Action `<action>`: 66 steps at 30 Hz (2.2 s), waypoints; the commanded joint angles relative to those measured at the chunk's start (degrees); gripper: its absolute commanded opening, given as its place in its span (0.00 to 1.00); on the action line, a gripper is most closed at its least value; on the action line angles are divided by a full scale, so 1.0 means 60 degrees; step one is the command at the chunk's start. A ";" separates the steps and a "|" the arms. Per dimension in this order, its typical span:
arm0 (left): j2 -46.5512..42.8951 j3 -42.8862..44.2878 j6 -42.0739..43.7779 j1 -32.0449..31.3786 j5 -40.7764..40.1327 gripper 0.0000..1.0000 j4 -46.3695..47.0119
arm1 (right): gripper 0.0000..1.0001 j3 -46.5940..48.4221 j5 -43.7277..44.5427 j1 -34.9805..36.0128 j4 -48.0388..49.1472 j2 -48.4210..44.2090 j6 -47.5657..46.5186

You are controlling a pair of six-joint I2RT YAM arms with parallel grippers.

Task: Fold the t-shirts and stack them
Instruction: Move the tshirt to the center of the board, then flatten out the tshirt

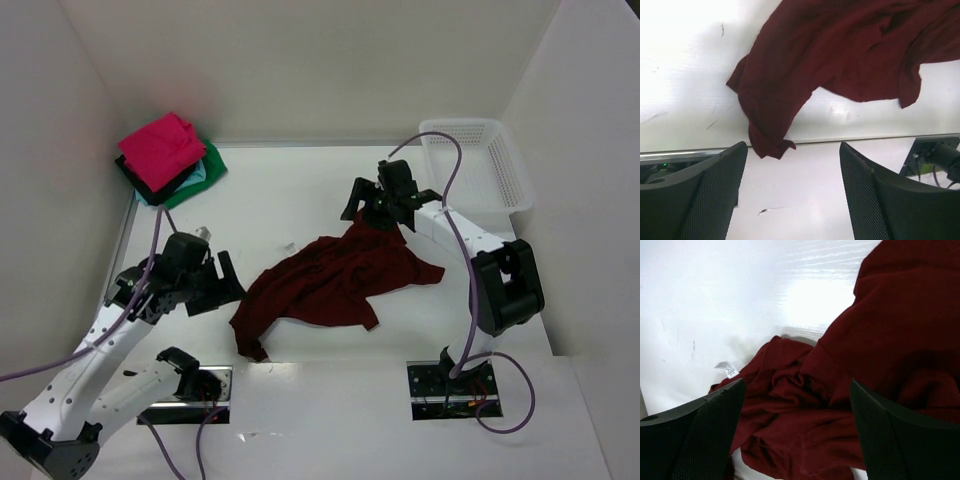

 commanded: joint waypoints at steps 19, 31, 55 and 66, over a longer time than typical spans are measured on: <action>0.7165 0.3091 0.4191 0.0162 -0.0228 0.90 0.4265 | 0.93 -0.2513 0.1070 0.0098 -0.0701 -0.2402 0.0393; 1.0725 0.5697 0.5982 0.0162 0.2482 0.87 0.5852 | 0.94 -0.2600 0.1595 0.0098 -0.0437 -0.2315 0.0905; 1.2881 0.6929 0.6291 -0.0336 0.4727 0.70 0.5925 | 0.78 -0.2322 0.1773 -0.0474 -0.0452 -0.0909 0.0891; 1.3291 0.7558 0.5941 -0.0336 0.4275 0.19 0.5720 | 0.24 -0.2058 0.1977 -0.0474 -0.0626 -0.1010 0.0891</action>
